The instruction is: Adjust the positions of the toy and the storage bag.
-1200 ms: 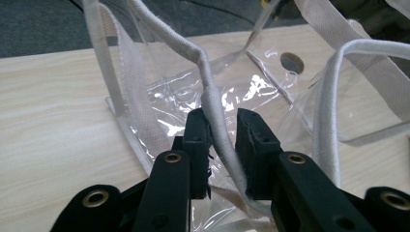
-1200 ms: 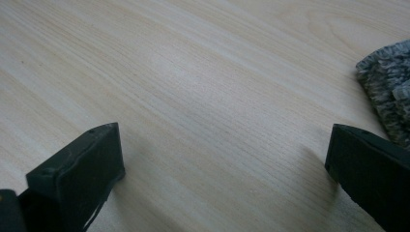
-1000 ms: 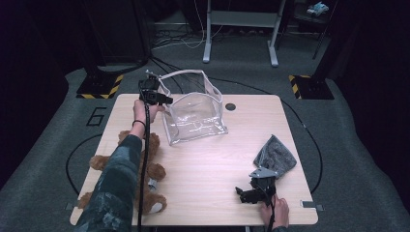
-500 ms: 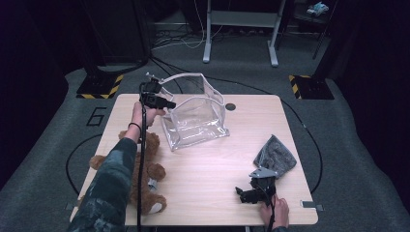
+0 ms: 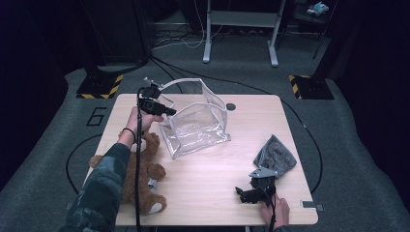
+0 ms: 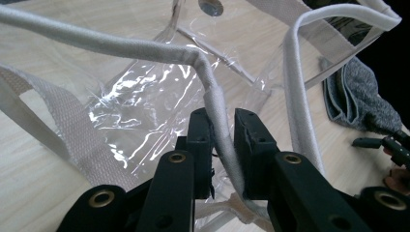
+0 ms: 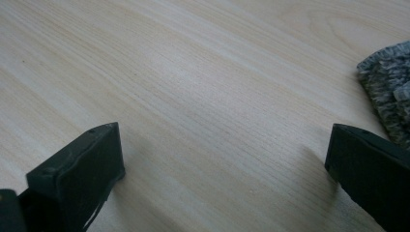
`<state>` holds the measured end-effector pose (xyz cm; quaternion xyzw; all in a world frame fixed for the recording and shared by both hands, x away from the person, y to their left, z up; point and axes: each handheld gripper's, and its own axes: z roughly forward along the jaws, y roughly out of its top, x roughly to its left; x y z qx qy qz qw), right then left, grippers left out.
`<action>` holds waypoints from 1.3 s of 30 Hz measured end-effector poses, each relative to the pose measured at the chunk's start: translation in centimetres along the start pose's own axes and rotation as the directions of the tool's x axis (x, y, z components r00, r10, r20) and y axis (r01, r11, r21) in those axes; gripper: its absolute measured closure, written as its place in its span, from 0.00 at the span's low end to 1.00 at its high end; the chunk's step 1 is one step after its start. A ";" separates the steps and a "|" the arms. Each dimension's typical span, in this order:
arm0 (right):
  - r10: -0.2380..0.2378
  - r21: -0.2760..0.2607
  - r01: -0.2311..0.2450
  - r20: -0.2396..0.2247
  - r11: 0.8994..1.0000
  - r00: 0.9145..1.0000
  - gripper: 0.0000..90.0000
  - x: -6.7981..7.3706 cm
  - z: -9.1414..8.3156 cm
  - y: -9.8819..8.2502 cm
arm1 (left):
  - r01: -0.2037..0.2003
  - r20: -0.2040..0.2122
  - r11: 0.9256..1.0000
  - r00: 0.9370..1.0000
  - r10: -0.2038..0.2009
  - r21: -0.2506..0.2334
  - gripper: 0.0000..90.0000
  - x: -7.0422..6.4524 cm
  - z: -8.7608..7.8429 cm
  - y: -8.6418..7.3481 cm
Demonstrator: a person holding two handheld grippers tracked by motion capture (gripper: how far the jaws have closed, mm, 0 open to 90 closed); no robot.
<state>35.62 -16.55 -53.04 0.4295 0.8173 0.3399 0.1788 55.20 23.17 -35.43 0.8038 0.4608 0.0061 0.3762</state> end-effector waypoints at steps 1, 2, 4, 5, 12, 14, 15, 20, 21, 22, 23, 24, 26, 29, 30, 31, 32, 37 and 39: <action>-0.005 0.000 0.005 -0.001 1.000 1.000 0.00 0.0 0.0 0.0 | 0.002 0.010 1.000 1.000 -0.002 -0.002 0.86 0.0 -0.1 -0.1; -0.006 0.000 0.006 -0.001 1.000 1.000 0.00 0.0 0.0 0.0 | -0.002 0.013 1.000 1.000 0.002 0.009 0.86 -0.1 -0.2 -0.3; 0.001 -0.003 -0.001 0.009 1.000 1.000 0.00 0.1 0.0 -0.1 | -0.014 0.025 1.000 1.000 0.014 0.009 0.86 0.0 -0.4 -0.6; 0.005 -0.001 -0.005 0.014 1.000 1.000 0.00 0.1 -0.1 -0.1 | -0.015 0.031 1.000 0.999 0.015 0.015 0.86 -0.1 -0.5 -0.7; 0.030 -0.006 -0.030 0.043 1.000 0.999 0.00 0.9 -0.2 -0.2 | -0.010 -0.002 1.000 1.000 0.010 -0.013 0.72 -0.5 -0.9 -1.3; 0.051 -0.002 -0.051 0.043 0.999 0.998 0.00 1.3 -0.1 -0.2 | -0.015 -0.074 0.999 0.997 0.013 -0.035 0.59 -0.7 -0.9 -1.4; 0.043 -0.009 -0.043 0.049 0.999 0.998 0.00 1.3 -0.1 -0.1 | 0.000 -0.087 0.999 0.996 -0.005 -0.052 0.50 -0.8 -0.9 -1.5; 0.029 0.056 -0.030 0.024 0.998 0.999 0.04 1.4 -0.3 0.4 | 0.027 -0.170 0.991 0.984 -0.050 -0.134 0.30 -0.7 -1.8 -1.7; 0.028 0.063 -0.030 0.024 0.998 0.999 0.09 1.5 -0.4 0.6 | 0.023 -0.196 0.990 0.979 -0.051 -0.138 0.28 -0.7 -2.0 -1.7; 0.003 0.060 -0.003 0.010 0.998 1.000 0.15 1.5 -0.5 0.8 | 0.033 -0.199 0.988 0.978 -0.063 -0.152 0.25 -0.7 -2.2 -1.8; -0.011 0.062 0.009 0.021 0.998 1.000 0.16 1.6 -0.5 1.1 | 0.033 -0.204 0.988 0.977 -0.064 -0.151 0.23 -0.6 -2.4 -1.8; -0.006 0.067 0.003 0.041 0.998 0.999 0.15 1.7 -0.4 1.2 | 0.038 -0.219 0.987 0.973 -0.072 -0.157 0.21 -0.6 -2.4 -1.8; 0.002 0.078 -0.005 0.037 0.997 0.999 0.16 1.6 -0.1 1.7 | 0.045 -0.230 0.988 0.970 -0.080 -0.150 0.18 -0.5 -2.5 -1.8; 0.011 0.059 -0.012 0.021 0.998 1.000 0.16 1.3 0.3 2.7 | 0.069 -0.245 0.987 0.964 -0.104 -0.146 0.17 -0.3 -2.3 -1.9; 0.006 0.052 -0.007 0.025 0.999 1.000 0.16 1.1 0.5 3.2 | 0.072 -0.249 0.987 0.963 -0.107 -0.143 0.17 -0.3 -2.2 -1.9; 0.020 0.043 -0.021 0.030 0.999 0.999 0.16 1.1 0.7 3.8 | 0.071 -0.253 0.987 0.961 -0.107 -0.147 0.17 -0.3 -2.1 -1.9; 0.002 0.033 -0.003 0.031 0.999 1.000 0.16 0.8 0.9 4.2 | 0.071 -0.254 0.986 0.961 -0.109 -0.151 0.17 -0.3 -2.1 -2.0; -0.009 -0.013 0.010 0.048 1.000 0.999 0.21 0.0 2.0 7.3 | 0.071 -0.255 0.987 0.961 -0.107 -0.145 0.17 -0.3 -1.8 -2.2; -0.010 -0.027 0.011 0.050 1.000 0.999 0.21 -0.4 2.6 8.6 | 0.070 -0.254 0.987 0.962 -0.105 -0.144 0.19 -0.5 -1.7 -2.3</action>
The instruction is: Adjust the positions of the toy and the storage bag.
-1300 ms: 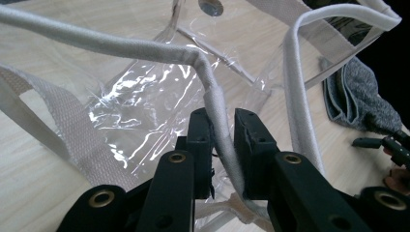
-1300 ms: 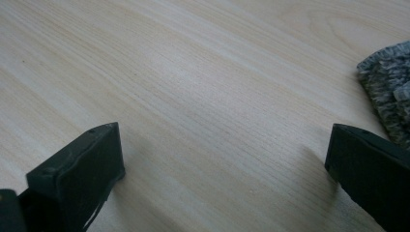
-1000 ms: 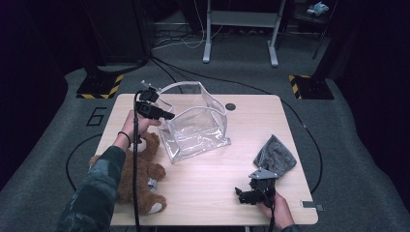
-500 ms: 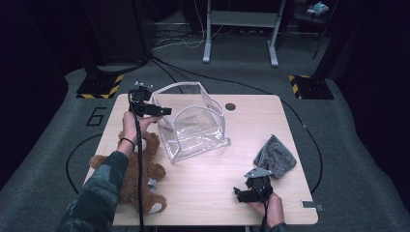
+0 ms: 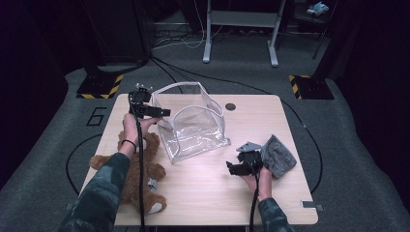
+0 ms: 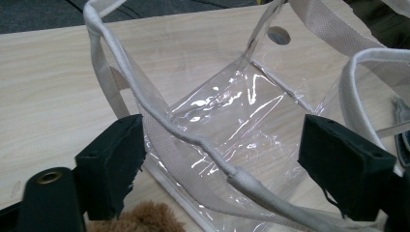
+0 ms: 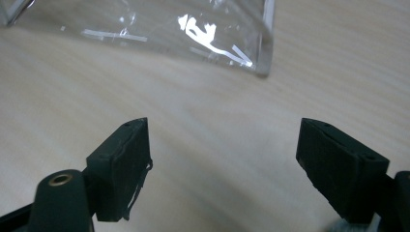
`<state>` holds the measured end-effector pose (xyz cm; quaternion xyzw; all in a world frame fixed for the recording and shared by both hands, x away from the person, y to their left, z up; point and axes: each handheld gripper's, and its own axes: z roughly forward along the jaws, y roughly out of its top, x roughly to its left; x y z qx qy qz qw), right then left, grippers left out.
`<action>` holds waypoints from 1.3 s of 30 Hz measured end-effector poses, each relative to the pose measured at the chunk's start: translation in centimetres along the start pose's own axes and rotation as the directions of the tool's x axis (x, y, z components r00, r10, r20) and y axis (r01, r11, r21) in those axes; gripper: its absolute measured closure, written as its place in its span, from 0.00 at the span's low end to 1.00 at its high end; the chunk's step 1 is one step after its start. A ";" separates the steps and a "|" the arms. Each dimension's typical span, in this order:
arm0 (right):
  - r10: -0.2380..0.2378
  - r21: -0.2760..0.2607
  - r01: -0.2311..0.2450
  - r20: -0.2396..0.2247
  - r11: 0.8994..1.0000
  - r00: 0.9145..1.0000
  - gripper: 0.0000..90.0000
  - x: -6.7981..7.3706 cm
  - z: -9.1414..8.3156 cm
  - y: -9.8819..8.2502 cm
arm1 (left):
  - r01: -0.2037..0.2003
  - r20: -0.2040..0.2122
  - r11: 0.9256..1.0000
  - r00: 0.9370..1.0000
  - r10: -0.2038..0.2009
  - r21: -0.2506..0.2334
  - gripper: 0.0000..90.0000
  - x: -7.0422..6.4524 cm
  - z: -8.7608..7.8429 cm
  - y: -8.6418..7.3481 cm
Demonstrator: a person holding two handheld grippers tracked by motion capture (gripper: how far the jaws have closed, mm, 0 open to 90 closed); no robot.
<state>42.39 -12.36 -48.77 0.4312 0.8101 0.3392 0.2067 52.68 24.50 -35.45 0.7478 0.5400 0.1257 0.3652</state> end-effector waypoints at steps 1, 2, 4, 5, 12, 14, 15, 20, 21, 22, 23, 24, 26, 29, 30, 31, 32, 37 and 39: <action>0.015 -0.013 -0.015 0.008 1.000 1.000 0.24 -0.1 0.4 0.7 | 0.002 0.003 1.000 1.000 -0.002 0.002 0.22 -0.1 0.0 -0.1; 0.012 -0.020 -0.012 0.008 1.000 1.000 0.25 -0.3 0.8 1.2 | -0.002 0.006 1.000 1.000 0.002 0.006 0.24 -0.1 0.0 -0.1; 0.007 -0.012 -0.006 0.022 1.000 1.000 0.29 -0.7 1.5 2.2 | -0.004 -0.002 1.000 1.000 0.004 0.005 0.28 0.0 0.0 -0.1; 0.015 -0.018 -0.015 0.020 1.000 1.000 0.32 -0.8 1.9 2.7 | -0.006 -0.003 1.000 1.000 0.006 0.008 0.31 0.1 -0.1 -0.2; 0.014 0.027 -0.016 0.052 1.000 0.999 0.56 -1.5 4.9 4.6 | 0.005 0.000 1.000 1.000 -0.005 0.025 0.51 0.5 -0.1 -0.4; 0.011 0.027 -0.013 0.062 1.000 0.998 0.59 -1.4 5.4 4.8 | 0.001 -0.001 0.999 1.000 -0.001 0.037 0.57 0.5 -0.1 -0.4; 0.000 0.036 -0.003 0.069 0.999 0.998 0.60 -1.4 5.8 4.9 | 0.002 -0.012 0.999 1.000 -0.001 0.039 0.58 0.5 -0.1 -0.4; 0.041 0.039 -0.044 0.096 0.998 0.995 0.76 -1.3 6.5 5.4 | -0.014 -0.020 0.998 1.000 0.015 0.055 0.71 0.6 -0.1 -0.4; 0.036 0.038 -0.040 0.107 0.998 0.994 0.80 -1.3 6.5 5.4 | -0.010 -0.025 0.998 1.000 0.011 0.060 0.74 0.6 -0.1 -0.4; 0.041 0.028 -0.045 0.124 0.999 0.991 0.83 -1.4 6.6 5.4 | -0.015 -0.022 0.998 1.000 0.016 0.062 0.77 0.6 -0.1 -0.4; 0.049 0.038 -0.054 0.116 0.998 0.992 0.85 -1.6 6.6 5.4 | -0.011 -0.019 0.998 1.000 0.012 0.062 0.80 0.5 0.0 -0.4; 0.059 0.037 -0.064 0.117 0.997 0.991 0.88 -1.8 6.5 5.3 | -0.018 -0.021 0.998 1.000 0.019 0.063 0.81 0.5 0.0 -0.4; 0.066 0.034 -0.071 0.110 0.997 0.992 0.90 -1.9 6.5 5.2 | -0.023 -0.020 0.998 0.999 0.025 0.059 0.83 0.4 0.2 -0.2; 0.073 0.029 -0.077 0.112 0.997 0.991 0.92 -1.9 6.4 5.2 | -0.029 -0.028 0.998 0.999 0.031 0.061 0.84 0.1 0.4 0.0; 0.084 0.038 -0.089 0.115 0.995 0.990 0.93 -1.7 6.2 5.2 | -0.033 -0.030 0.997 0.999 0.035 0.072 0.84 0.0 0.3 0.1; 0.068 0.036 -0.072 0.118 0.997 0.991 0.94 -1.7 6.1 5.1 | -0.038 -0.035 0.997 0.999 0.041 0.071 0.84 -0.1 0.4 0.3; 0.069 0.038 -0.074 0.117 0.997 0.991 0.98 -1.6 5.9 4.9 | -0.039 -0.036 0.997 0.998 0.042 0.074 0.84 -0.1 0.5 0.3; 0.135 0.042 -0.139 0.081 0.989 0.988 0.95 -2.5 4.4 4.0 | -0.050 -0.040 0.995 0.998 0.054 0.086 0.85 -0.3 0.8 0.6; 0.119 0.021 -0.121 0.087 0.992 0.989 0.87 -2.7 4.1 3.8 | -0.053 -0.041 0.995 0.998 0.057 0.089 0.85 -0.3 0.9 0.6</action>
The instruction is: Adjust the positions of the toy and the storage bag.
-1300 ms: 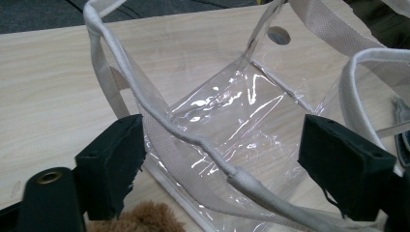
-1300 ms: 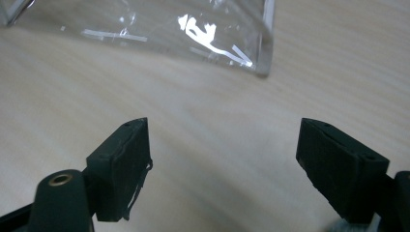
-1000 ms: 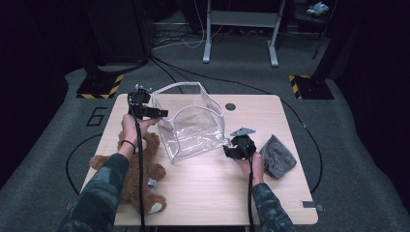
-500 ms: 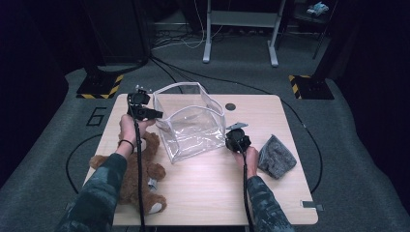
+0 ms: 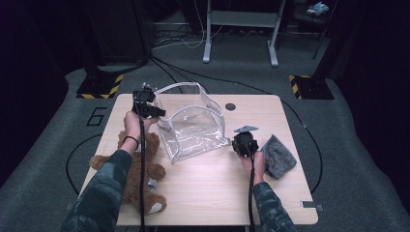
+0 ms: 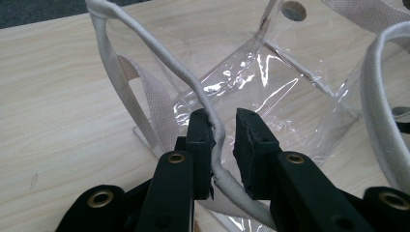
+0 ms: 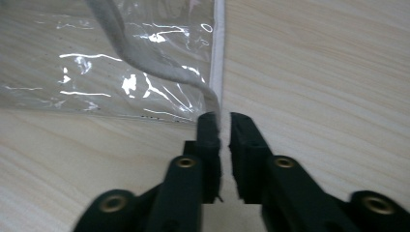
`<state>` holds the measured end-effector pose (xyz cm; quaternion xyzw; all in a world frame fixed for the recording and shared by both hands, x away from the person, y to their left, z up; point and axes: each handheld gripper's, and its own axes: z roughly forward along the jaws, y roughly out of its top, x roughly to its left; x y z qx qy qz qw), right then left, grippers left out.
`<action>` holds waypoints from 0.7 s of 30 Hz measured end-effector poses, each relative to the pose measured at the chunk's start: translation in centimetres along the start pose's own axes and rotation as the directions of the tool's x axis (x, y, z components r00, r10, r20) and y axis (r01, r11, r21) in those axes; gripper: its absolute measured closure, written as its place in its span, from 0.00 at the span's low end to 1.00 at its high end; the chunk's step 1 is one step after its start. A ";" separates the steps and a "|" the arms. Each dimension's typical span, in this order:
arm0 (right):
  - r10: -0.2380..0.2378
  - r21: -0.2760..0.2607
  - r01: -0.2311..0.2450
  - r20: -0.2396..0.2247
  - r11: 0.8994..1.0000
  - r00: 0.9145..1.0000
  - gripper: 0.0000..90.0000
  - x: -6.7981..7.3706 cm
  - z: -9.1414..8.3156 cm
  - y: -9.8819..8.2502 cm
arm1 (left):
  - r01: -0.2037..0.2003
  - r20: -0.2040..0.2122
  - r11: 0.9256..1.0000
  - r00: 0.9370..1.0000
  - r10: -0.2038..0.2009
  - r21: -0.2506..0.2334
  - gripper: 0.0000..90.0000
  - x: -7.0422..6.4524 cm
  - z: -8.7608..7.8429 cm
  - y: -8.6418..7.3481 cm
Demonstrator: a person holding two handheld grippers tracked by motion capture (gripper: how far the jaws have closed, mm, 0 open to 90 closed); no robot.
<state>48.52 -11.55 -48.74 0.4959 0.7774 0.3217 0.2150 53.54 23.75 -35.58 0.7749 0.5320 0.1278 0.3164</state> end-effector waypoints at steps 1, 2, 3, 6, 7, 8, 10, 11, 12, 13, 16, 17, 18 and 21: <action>0.003 0.003 -0.003 -0.009 1.000 1.000 0.81 -0.1 0.0 0.0 | 0.006 -0.001 1.000 1.000 -0.006 0.001 0.84 0.0 0.0 -0.1; -0.005 0.006 0.005 -0.013 1.000 1.000 0.81 -0.1 0.1 0.0 | 0.011 0.000 1.000 1.000 -0.011 0.000 0.84 0.2 0.2 -0.2; -0.024 0.013 0.024 -0.020 1.000 1.000 0.77 0.0 0.5 0.1 | 0.018 0.000 1.000 1.000 -0.018 0.003 0.84 0.2 0.2 -0.3; -0.039 0.030 0.040 -0.030 0.999 0.999 0.73 0.4 1.5 0.4 | 0.031 0.004 0.999 0.999 -0.031 0.003 0.83 0.6 0.5 -0.6; -0.042 0.036 0.044 -0.030 0.998 0.999 0.73 0.5 1.9 0.6 | 0.036 0.004 0.999 0.999 -0.036 0.008 0.83 0.7 0.5 -0.7; -0.041 0.040 0.042 -0.025 0.998 0.999 0.75 0.7 2.2 0.7 | 0.038 0.005 0.999 0.999 -0.038 0.010 0.83 0.9 0.5 -0.8; -0.033 0.035 0.033 -0.005 0.999 0.999 0.80 0.8 2.9 1.0 | 0.046 0.011 0.999 0.999 -0.046 0.003 0.83 1.0 0.5 -0.9; -0.031 0.036 0.031 0.007 0.999 0.999 0.85 0.7 3.1 1.0 | 0.044 0.012 0.999 0.999 -0.044 0.006 0.83 1.1 0.5 -0.9; -0.025 0.038 0.025 0.010 0.999 1.000 0.87 0.7 3.2 1.1 | 0.042 0.013 0.999 0.999 -0.042 0.002 0.83 1.1 0.5 -1.0; -0.026 0.037 0.026 0.008 0.999 1.000 0.91 0.7 3.2 1.1 | 0.052 0.012 0.999 0.999 -0.052 -0.002 0.83 1.1 0.5 -1.0; -0.041 0.035 0.040 0.021 0.999 0.999 0.94 0.6 3.0 1.1 | 0.057 0.020 0.998 0.998 -0.057 -0.011 0.83 1.2 0.5 -1.1; -0.046 0.036 0.045 0.021 0.998 0.999 0.95 0.7 2.9 1.1 | 0.056 0.021 0.998 0.998 -0.056 -0.011 0.83 1.2 0.5 -1.1; -0.044 0.033 0.044 0.019 0.999 0.999 0.96 0.8 2.7 1.0 | 0.049 0.016 0.999 0.999 -0.049 -0.007 0.83 1.1 0.6 -1.0; -0.022 0.023 0.021 0.021 1.000 1.000 0.98 0.9 2.2 0.7 | 0.048 0.014 0.999 0.999 -0.048 -0.016 0.84 0.8 0.7 -0.9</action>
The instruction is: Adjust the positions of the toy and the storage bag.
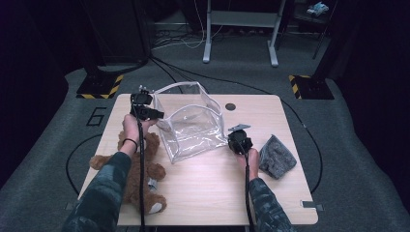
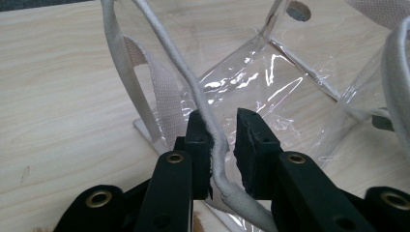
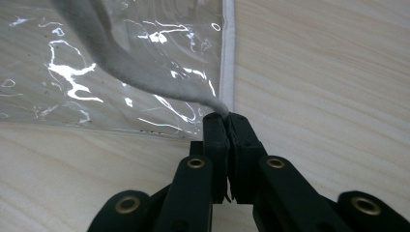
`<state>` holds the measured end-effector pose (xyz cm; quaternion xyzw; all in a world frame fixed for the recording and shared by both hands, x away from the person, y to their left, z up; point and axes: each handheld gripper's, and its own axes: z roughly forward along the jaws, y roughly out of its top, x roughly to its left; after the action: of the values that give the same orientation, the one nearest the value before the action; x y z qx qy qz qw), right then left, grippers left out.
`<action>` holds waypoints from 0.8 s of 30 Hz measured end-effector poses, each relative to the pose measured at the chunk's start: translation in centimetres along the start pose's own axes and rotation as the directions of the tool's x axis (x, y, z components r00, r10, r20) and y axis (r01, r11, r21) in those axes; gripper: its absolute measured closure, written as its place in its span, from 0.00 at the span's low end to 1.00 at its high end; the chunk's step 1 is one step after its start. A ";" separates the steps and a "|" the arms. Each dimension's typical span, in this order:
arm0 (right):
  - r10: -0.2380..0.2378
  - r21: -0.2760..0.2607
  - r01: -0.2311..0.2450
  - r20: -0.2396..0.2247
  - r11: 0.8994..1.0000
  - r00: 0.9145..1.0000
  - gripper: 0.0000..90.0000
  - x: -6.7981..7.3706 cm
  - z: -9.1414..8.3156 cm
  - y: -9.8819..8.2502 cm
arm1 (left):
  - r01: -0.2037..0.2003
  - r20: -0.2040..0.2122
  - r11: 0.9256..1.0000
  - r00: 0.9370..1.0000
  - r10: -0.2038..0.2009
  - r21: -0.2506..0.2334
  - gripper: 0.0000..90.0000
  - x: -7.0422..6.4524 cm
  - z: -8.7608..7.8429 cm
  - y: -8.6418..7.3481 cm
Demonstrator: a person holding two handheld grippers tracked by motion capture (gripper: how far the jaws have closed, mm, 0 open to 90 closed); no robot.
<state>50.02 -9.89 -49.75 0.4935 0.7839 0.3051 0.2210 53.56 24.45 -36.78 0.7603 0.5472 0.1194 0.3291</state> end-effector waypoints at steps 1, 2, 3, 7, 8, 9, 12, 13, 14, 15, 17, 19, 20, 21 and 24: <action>0.002 0.001 -0.002 -0.002 1.000 1.000 0.98 0.0 -0.2 -0.1 | -0.002 -0.001 1.000 1.000 0.002 0.001 0.84 -0.1 0.0 0.0; 0.004 0.002 -0.004 -0.004 1.000 1.000 0.98 0.0 -0.3 -0.2 | -0.006 0.001 1.000 1.000 0.006 0.003 0.84 -0.1 0.1 0.1; -0.011 -0.002 0.011 -0.005 1.000 1.000 0.98 -0.1 -0.3 -0.4 | -0.011 0.001 1.000 1.000 0.011 0.008 0.84 -0.1 0.1 0.1; -0.012 -0.014 0.012 -0.013 1.000 1.000 0.95 -0.4 -0.1 -0.6 | -0.011 0.004 1.000 1.000 0.011 0.015 0.84 -0.1 0.0 0.1; -0.018 -0.017 0.018 -0.021 1.000 1.000 0.91 -0.4 0.0 -0.6 | -0.019 0.006 1.000 1.000 0.019 0.014 0.84 0.0 0.0 0.1; -0.015 -0.025 0.015 -0.026 1.000 1.000 0.88 -0.5 0.1 -0.6 | -0.012 0.005 1.000 1.000 0.012 0.012 0.83 0.0 0.0 0.0; -0.046 -0.017 0.046 -0.031 0.999 0.998 0.82 -0.3 0.7 -0.1 | -0.006 0.007 1.000 1.000 0.006 0.013 0.83 0.0 0.1 0.0; -0.040 -0.009 0.040 -0.035 0.999 0.999 0.81 -0.3 0.9 0.1 | -0.005 0.004 1.000 1.000 0.005 0.018 0.83 0.0 0.0 0.0; -0.039 -0.014 0.039 -0.035 0.999 0.999 0.83 -0.3 1.1 0.3 | -0.010 0.005 1.000 1.000 0.010 0.023 0.83 0.1 0.0 0.0; -0.036 -0.011 0.036 -0.023 0.999 0.999 0.86 -0.3 1.1 0.4 | -0.008 0.004 1.000 1.000 0.008 0.017 0.83 0.1 0.0 -0.1; -0.054 -0.014 0.054 -0.012 0.998 0.998 0.90 -0.2 1.0 0.4 | 0.000 0.006 1.000 1.000 0.000 0.016 0.84 0.2 0.1 -0.1; -0.072 -0.013 0.072 0.000 0.997 0.997 0.93 -0.1 0.6 0.3 | -0.001 0.006 1.000 1.000 0.001 0.016 0.84 0.3 0.0 -0.1; -0.066 -0.018 0.066 0.001 0.998 0.998 0.94 0.1 0.4 0.1 | 0.003 0.007 1.000 1.000 -0.003 0.013 0.84 0.2 0.1 -0.1; -0.070 -0.010 0.070 0.002 0.998 0.998 0.94 0.1 0.2 0.0 | 0.000 0.005 1.000 1.000 0.000 0.008 0.85 0.2 0.1 -0.1; -0.076 -0.020 0.076 -0.005 0.997 0.997 0.95 0.1 -0.6 -0.5 | -0.003 0.009 1.000 1.000 0.003 0.008 0.86 0.1 0.1 -0.1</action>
<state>49.26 -10.12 -49.70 0.4602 0.7996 0.3058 0.2351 53.56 24.48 -36.95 0.7627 0.5452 0.1143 0.3285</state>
